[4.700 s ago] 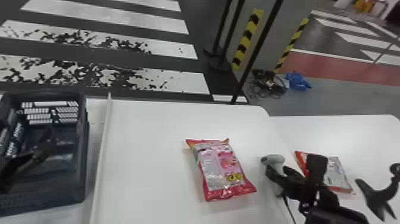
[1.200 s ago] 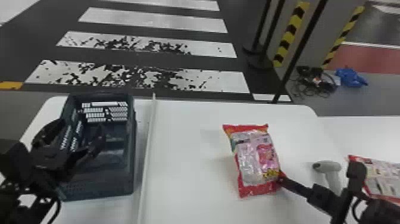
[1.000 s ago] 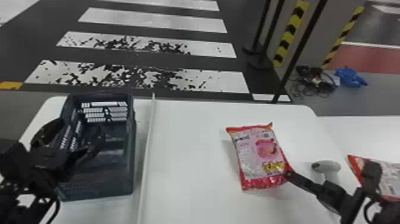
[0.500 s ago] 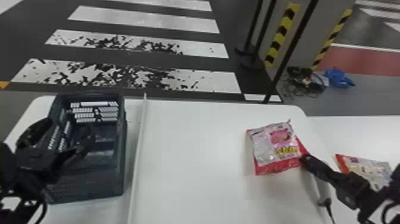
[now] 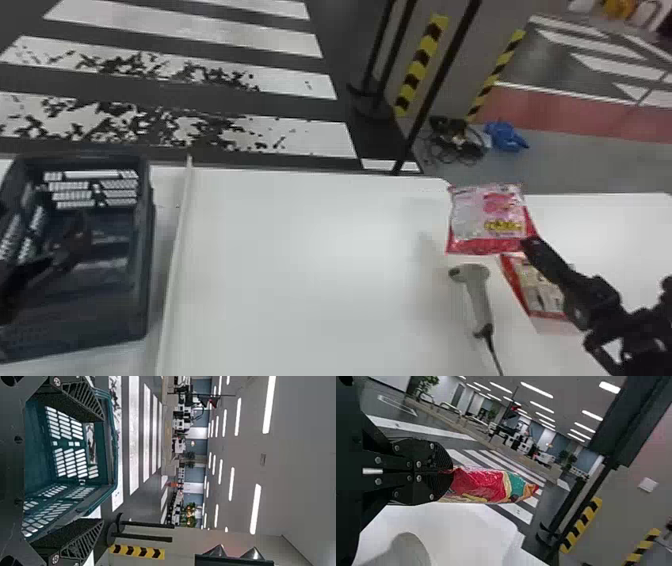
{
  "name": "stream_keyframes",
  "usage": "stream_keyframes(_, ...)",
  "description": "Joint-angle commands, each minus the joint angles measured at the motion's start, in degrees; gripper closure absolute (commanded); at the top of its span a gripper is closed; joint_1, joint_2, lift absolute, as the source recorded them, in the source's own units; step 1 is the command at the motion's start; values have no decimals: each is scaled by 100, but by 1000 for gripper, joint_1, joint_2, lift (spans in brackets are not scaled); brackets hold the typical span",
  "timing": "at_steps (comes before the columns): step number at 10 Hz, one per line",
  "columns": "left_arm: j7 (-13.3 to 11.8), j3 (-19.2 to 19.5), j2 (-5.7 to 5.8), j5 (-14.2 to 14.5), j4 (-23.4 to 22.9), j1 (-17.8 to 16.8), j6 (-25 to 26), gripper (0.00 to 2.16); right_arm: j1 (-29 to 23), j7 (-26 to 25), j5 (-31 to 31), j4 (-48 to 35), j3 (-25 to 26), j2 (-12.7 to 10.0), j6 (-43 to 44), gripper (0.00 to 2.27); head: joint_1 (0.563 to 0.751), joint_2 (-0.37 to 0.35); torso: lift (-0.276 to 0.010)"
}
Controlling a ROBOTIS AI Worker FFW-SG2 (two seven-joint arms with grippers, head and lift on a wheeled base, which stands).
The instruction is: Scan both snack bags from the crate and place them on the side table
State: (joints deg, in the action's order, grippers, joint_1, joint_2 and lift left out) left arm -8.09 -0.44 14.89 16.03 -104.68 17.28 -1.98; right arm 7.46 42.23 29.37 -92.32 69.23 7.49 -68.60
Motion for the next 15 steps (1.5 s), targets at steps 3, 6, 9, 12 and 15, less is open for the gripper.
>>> stream_keyframes(3, 0, 0, 14, 6, 1, 3, 1, 100, 1, -848, 148, 1067, 187, 384, 2170, 2250, 695, -350, -98)
stream_keyframes(6, 0, -35, 14, 6, -8, -23, 1, 100, 1, -1305, 201, 2017, 178, 543, 3928, 2250, 695, -350, -98)
stream_keyframes(9, 0, -61, 14, 14, 1, -41, 1, 100, 230, -1349, 165, 3634, 169, 1131, 4930, 2148, 695, -350, -98)
stream_keyframes(12, 0, -53, 22, 32, 1, -32, 1, 100, 256, -1349, -107, 3941, 37, 1255, 5352, -1, 695, -350, -98)
stream_keyframes(15, 9, -53, 22, 23, -26, -14, 1, 100, 27, -1419, -177, 3370, -270, 1052, 6037, 60, 695, -350, -98)
